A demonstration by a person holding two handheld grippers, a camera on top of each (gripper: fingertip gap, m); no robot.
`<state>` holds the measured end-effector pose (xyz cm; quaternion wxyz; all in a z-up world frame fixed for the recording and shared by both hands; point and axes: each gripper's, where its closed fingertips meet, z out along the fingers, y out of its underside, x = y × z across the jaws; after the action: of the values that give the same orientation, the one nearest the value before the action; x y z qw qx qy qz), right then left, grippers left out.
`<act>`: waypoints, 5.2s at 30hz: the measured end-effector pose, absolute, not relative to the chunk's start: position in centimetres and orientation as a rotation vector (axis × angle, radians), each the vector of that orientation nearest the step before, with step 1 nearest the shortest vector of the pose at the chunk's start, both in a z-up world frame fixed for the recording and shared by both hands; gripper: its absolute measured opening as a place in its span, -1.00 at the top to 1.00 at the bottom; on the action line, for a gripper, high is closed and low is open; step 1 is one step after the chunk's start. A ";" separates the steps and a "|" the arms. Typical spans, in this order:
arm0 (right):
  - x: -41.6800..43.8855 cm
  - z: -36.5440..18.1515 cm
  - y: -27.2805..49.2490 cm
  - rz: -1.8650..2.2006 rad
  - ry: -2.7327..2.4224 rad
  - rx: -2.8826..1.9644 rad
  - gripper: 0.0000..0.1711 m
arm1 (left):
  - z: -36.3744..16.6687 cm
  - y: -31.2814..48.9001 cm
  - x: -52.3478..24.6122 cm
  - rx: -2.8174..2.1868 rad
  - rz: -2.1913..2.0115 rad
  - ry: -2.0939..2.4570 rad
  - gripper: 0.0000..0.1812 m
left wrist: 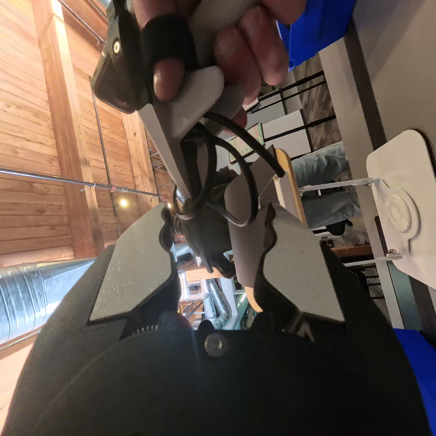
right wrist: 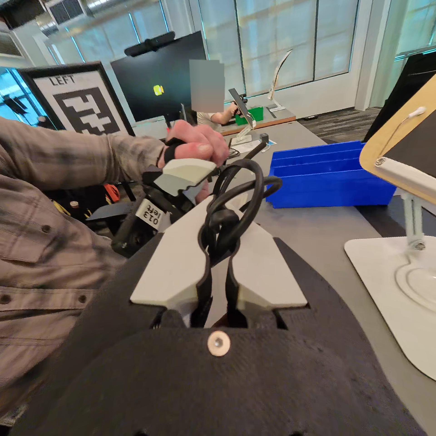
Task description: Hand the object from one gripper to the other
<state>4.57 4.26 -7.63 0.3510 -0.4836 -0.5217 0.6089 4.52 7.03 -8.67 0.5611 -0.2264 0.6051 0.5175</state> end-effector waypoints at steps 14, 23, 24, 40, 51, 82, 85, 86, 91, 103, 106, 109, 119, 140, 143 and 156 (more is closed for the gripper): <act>4.1 -7.7 5.0 1.632 -1.272 -1.282 0.88 | -7.6 7.5 4.5 -0.588 1.181 1.348 0.92; 4.5 -7.4 7.6 1.321 -1.245 -1.241 0.38 | -6.5 8.8 2.6 -0.840 1.057 1.342 0.94; 4.6 -7.2 7.8 1.277 -1.245 -1.227 0.36 | -6.7 8.9 2.5 -0.859 1.036 1.362 0.94; 7.3 -4.2 10.2 0.502 -1.288 -0.911 0.24 | -5.7 8.8 1.4 -1.271 0.709 1.332 0.97; 8.2 -2.8 9.2 0.275 -1.327 -0.768 0.28 | -6.6 8.8 1.3 -1.498 0.487 1.314 0.97; 4.6 -7.6 4.5 0.025 -1.573 -0.511 0.42 | -8.7 7.7 1.3 -1.858 0.085 1.278 0.97; 4.3 -7.3 4.2 0.001 -1.529 -0.472 0.67 | -9.1 7.4 1.6 -1.867 0.062 1.287 0.97; 4.3 -7.1 3.8 -0.007 -1.515 -0.444 0.76 | -9.2 7.4 1.7 -1.868 0.057 1.289 0.97; 4.3 -6.6 3.9 -0.048 -1.481 -0.433 0.99 | -9.5 7.4 1.7 -1.876 0.022 1.286 0.97; 6.3 -3.2 4.5 0.294 -1.385 -0.640 1.00 | -9.8 6.8 2.7 -1.778 -0.021 1.324 0.58; 7.3 -1.7 4.9 0.353 -1.321 -0.677 1.00 | -9.4 6.4 3.0 -1.737 -0.034 1.319 0.49; 8.1 -0.5 5.4 0.384 -1.266 -0.704 1.00 | -8.2 6.0 3.7 -1.654 -0.044 1.296 0.69; 9.6 -0.3 7.2 0.359 -1.281 -0.775 1.00 | -7.0 6.1 4.0 -1.608 -0.076 1.229 0.96; 7.0 -4.6 4.3 -0.524 -1.550 -0.299 0.12 | -4.3 7.1 1.2 -1.969 0.086 1.497 0.97; 6.8 -5.4 5.9 -0.634 -1.571 -0.354 -0.16 | -4.1 7.0 1.4 -2.015 0.135 1.585 0.97; 5.2 -5.7 8.4 -0.741 -1.419 -0.283 0.04 | -6.5 6.3 5.9 -2.064 0.050 1.801 0.97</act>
<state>5.23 8.40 -5.66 0.6873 -0.1264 -0.6340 -0.3311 5.86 6.28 -6.52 0.1998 -0.7382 0.6441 0.0178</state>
